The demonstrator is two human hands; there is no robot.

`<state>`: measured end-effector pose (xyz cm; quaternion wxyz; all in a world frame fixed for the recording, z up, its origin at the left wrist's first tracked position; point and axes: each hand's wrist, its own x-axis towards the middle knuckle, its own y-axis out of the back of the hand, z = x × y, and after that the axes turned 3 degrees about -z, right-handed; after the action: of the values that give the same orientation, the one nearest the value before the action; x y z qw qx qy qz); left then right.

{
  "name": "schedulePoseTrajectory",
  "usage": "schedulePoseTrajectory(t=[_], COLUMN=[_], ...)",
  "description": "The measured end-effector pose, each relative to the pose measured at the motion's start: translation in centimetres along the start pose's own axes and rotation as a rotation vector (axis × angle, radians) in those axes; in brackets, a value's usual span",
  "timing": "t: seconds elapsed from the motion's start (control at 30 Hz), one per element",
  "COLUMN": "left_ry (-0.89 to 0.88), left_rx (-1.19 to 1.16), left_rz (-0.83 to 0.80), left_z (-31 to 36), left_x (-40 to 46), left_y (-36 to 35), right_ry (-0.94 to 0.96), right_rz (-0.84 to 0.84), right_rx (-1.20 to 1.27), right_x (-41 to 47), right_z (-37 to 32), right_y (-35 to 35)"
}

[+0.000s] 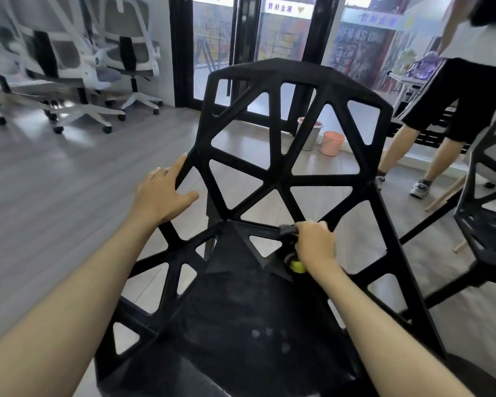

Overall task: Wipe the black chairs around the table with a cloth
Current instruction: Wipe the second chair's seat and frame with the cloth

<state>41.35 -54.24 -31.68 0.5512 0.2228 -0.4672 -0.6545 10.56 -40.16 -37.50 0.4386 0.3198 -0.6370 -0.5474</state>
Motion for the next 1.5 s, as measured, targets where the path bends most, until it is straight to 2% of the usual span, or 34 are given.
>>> schedulePoseTrajectory(t=[0.17, 0.27, 0.47, 0.63, 0.8, 0.9, 0.97, 1.03, 1.07, 1.23, 1.37, 1.5], left_ry=[-0.007, -0.015, -0.027, -0.005, 0.091, 0.23, 0.318, 0.296, 0.269, 0.237, 0.136, 0.092], left_rx=[-0.017, 0.008, 0.001, 0.042, 0.005, -0.032, -0.018, 0.04, 0.044, -0.061, -0.061, -0.083], left_rz=[-0.004, 0.007, 0.016, 0.038, -0.11, -0.195, -0.275, -0.351, -0.386, -0.604, -0.642, -0.661], left_z=[-0.2, -0.2, -0.3, 0.4, -0.2, 0.4, 1.8, 4.3, 6.0, 15.4, 22.0, 25.2], left_x=[0.0, 0.1, -0.3, -2.0, -7.2, -11.2, -13.9, -16.2, -16.9, -18.5, -19.0, -19.2], left_y=[-0.1, -0.2, 0.0, -0.2, 0.6, 1.7, 3.1, 5.5, 7.1, 16.8, 25.2, 31.4], right_ry=[0.155, 0.208, 0.31, 0.385, 0.39, 0.342, 0.339, 0.377, 0.383, 0.135, -0.024, -0.166], right_rz=[0.04, 0.051, -0.125, -0.238, -0.402, -0.5, -0.67, -0.9, -0.935, -0.818, -0.738, -0.651], right_rx=[0.22, 0.251, 0.266, 0.232, 0.252, 0.233, 0.243, 0.216, 0.213, 0.412, 0.561, 0.733], right_x=[0.7, 1.1, -1.0, -7.5, -15.2, -18.4, -19.2, -19.3, -19.4, -21.2, -21.4, -20.6], right_z=[-8.1, -11.1, -7.5, -6.1, -4.7, -3.6, -3.0, -2.2, -1.8, 0.2, 1.1, 1.1], right_y=[-1.5, -2.4, -1.4, 1.0, 4.1, 6.6, 9.5, 13.5, 15.6, 27.9, 38.1, 45.8])
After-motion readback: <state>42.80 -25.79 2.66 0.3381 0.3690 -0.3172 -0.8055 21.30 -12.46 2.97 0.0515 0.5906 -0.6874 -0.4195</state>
